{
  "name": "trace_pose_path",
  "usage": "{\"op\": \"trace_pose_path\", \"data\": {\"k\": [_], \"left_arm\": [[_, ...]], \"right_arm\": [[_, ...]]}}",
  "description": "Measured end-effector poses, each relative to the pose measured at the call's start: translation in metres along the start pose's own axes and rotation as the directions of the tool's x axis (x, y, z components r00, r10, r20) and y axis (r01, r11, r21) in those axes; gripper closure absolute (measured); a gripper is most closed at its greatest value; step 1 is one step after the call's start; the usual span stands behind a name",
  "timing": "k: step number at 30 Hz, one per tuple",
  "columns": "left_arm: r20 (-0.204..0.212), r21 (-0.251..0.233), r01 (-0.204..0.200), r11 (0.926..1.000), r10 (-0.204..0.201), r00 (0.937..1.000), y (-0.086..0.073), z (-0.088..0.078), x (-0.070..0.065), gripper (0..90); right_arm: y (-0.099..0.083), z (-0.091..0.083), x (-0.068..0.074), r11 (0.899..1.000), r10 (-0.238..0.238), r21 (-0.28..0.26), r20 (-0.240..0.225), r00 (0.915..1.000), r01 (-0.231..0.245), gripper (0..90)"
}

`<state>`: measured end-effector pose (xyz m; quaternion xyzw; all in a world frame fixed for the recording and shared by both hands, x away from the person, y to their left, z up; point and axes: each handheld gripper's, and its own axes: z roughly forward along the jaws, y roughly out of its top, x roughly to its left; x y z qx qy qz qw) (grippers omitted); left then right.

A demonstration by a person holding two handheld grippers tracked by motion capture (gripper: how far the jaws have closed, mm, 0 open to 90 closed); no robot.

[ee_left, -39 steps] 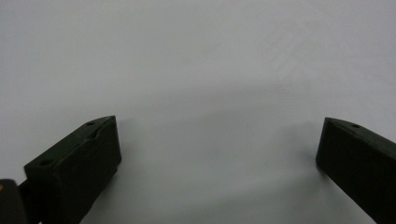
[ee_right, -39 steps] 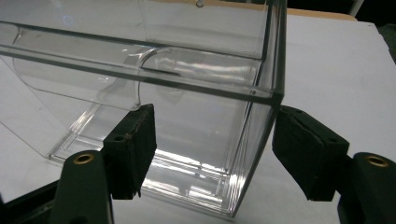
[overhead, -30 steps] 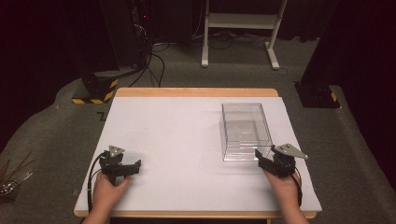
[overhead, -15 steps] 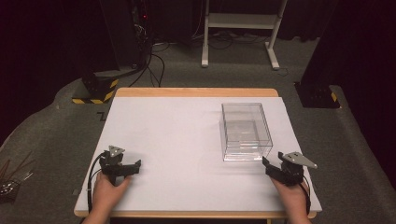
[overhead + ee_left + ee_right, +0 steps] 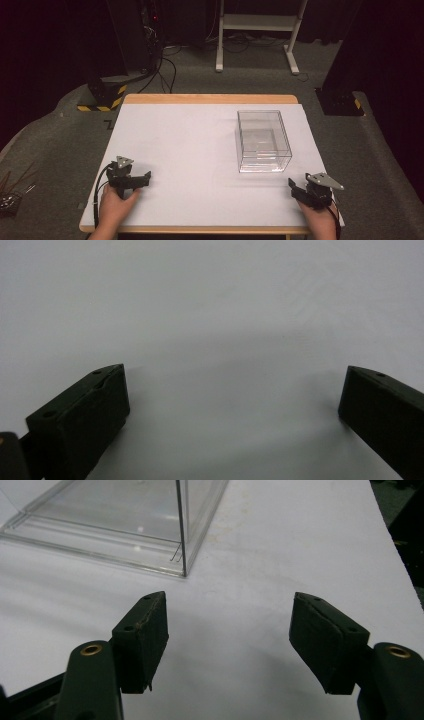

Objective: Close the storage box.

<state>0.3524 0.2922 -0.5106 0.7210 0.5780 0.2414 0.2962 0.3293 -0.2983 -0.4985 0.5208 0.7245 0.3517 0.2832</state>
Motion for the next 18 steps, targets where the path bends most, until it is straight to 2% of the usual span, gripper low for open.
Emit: {"op": "trace_pose_path", "data": {"k": [2, 5, 9, 10, 18], "left_arm": [[0.000, 0.000, 0.000, 1.0000, 0.000, 1.0000, 0.0000, 0.0000, 0.0000, 0.3], [0.000, 0.000, 0.000, 1.0000, 0.000, 1.0000, -0.0001, 0.0000, -0.0001, 0.3], [-0.001, 0.000, -0.002, 1.0000, 0.002, 1.0000, -0.0001, -0.0002, -0.0002, 0.3], [-0.002, 0.000, -0.002, 1.0000, 0.002, 1.0000, -0.0001, -0.0002, -0.0003, 0.3], [-0.001, -0.001, -0.001, 1.0000, 0.001, 1.0000, -0.0001, -0.0001, -0.0003, 0.3]], "right_arm": [[-0.0001, 0.0008, 0.0029, 1.000, -0.025, 0.010, 0.007, 0.9997, 0.025, 32.2], [0.0015, 0.0053, 0.0034, 0.998, -0.030, 0.060, -0.010, 0.9995, 0.031, 31.8], [0.0026, 0.0086, 0.0041, 0.994, -0.043, 0.095, -0.024, 0.9988, 0.045, 32.6], [0.0026, 0.0090, 0.0042, 0.994, -0.054, 0.094, -0.025, 0.9982, 0.056, 33.0], [0.0026, 0.0091, 0.0029, 0.994, -0.042, 0.097, -0.042, 0.9982, 0.046, 33.2]]}}
